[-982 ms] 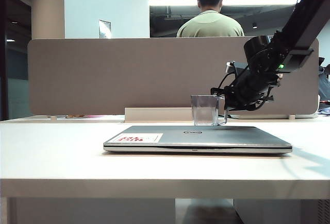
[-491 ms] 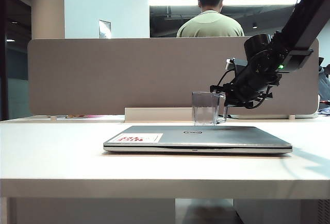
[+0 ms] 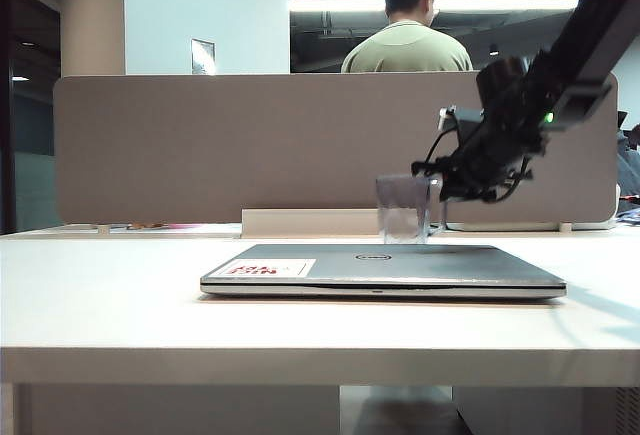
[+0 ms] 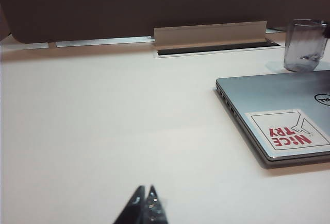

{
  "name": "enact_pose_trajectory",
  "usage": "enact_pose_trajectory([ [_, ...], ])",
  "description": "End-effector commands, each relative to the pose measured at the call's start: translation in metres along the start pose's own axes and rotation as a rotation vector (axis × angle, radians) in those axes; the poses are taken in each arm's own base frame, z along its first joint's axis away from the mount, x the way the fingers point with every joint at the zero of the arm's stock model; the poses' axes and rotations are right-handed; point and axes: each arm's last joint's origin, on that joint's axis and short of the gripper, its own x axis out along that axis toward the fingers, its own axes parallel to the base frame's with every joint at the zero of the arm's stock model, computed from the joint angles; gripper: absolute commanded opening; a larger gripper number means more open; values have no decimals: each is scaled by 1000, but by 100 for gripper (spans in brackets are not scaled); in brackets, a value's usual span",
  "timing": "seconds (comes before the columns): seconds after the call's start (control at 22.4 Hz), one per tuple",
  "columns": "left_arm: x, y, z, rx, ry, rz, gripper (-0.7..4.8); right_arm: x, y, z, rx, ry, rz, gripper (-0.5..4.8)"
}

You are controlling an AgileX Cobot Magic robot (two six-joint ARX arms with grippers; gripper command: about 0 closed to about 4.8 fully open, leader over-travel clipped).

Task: Pick up the water cup and place it on the right side of the laptop.

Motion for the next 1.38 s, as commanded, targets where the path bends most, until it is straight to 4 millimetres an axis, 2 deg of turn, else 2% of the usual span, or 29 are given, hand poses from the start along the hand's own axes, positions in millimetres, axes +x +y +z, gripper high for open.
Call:
enact_pose_trajectory([
  [0.04, 0, 0, 2, -2, -15, -4, -4, -20, -7, 30, -23, -38, -26, -1],
  [0.27, 0, 0, 2, -2, -16, -4, -4, -46, -24, 52, -6, -9, -42, -1],
  [0.4, 0, 0, 2, -2, -16, -4, -4, -68, -39, 66, 11, 23, -44, -2],
  [0.67, 0, 0, 2, -2, -16, -4, -4, -89, -47, 69, -16, 83, -48, -1],
  [0.8, 0, 0, 2, -2, -16, -6, -4, -106, -53, 66, -10, 67, -63, -2],
  [0.98, 0, 0, 2, -2, -15, -8, -4, -147, -67, 53, 15, 65, -92, -1],
  [1.12, 0, 0, 2, -2, -16, -8, -4, -185, -75, 37, 32, 32, -115, -1],
  [1.29, 0, 0, 2, -2, -16, -8, -4, -213, -74, 17, 36, -8, -121, -1],
  [1.38, 0, 0, 2, -2, -16, -8, -4, -229, -73, 1, 39, -19, -136, -1],
])
